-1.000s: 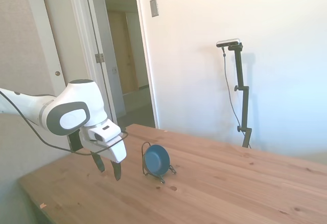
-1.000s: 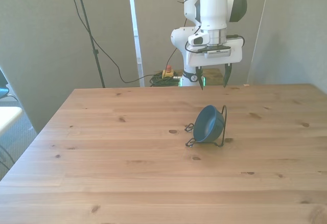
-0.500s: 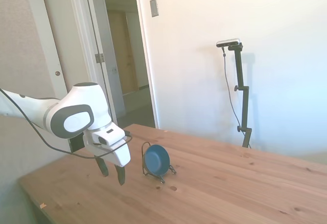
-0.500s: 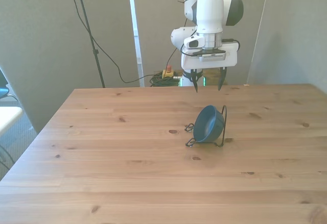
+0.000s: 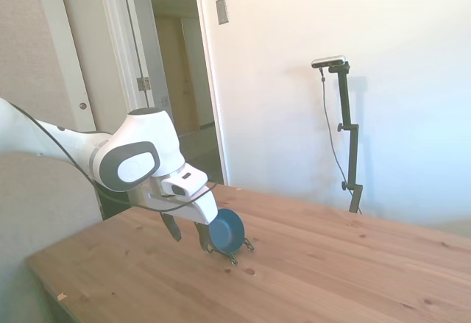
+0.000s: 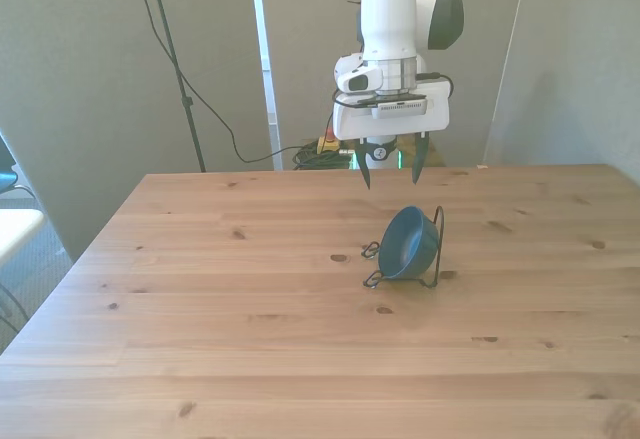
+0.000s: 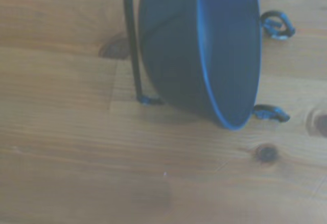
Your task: Unload the bowl
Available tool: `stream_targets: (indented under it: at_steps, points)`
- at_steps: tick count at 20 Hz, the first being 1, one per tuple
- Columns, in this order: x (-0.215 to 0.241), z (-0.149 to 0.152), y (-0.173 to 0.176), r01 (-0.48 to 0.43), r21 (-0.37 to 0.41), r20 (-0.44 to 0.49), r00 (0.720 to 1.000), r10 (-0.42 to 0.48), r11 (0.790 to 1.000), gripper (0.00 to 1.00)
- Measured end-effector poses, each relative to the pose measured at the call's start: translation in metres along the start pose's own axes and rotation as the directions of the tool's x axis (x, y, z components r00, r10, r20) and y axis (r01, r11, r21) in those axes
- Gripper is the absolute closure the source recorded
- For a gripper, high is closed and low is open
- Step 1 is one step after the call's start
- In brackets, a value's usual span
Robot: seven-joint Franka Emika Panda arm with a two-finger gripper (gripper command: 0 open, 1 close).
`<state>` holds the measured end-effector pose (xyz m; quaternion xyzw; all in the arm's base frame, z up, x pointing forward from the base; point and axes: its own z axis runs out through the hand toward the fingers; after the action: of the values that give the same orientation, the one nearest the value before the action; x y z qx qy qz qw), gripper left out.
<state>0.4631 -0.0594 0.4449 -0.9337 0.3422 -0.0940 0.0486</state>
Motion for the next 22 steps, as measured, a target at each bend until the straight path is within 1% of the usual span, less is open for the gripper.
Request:
stream_targets:
  at_steps: [5,9,13,16,19,22]
  points:
    - [0.036,0.004,-0.010,0.080,0.011,-0.008,0.997,-0.080,0.997,0.00]
    - [0.052,0.017,-0.027,0.157,0.033,0.024,0.987,-0.158,0.987,0.00]
    - [0.053,0.025,-0.037,0.252,0.079,0.060,0.965,-0.257,0.964,0.00]
    - [0.053,0.030,-0.041,0.303,0.106,0.083,0.946,-0.313,0.947,0.00]
    - [0.057,0.034,-0.042,0.335,0.109,0.094,0.934,-0.346,0.936,0.00]
    - [0.060,0.039,-0.045,0.346,0.121,0.103,0.928,-0.359,0.930,0.00]
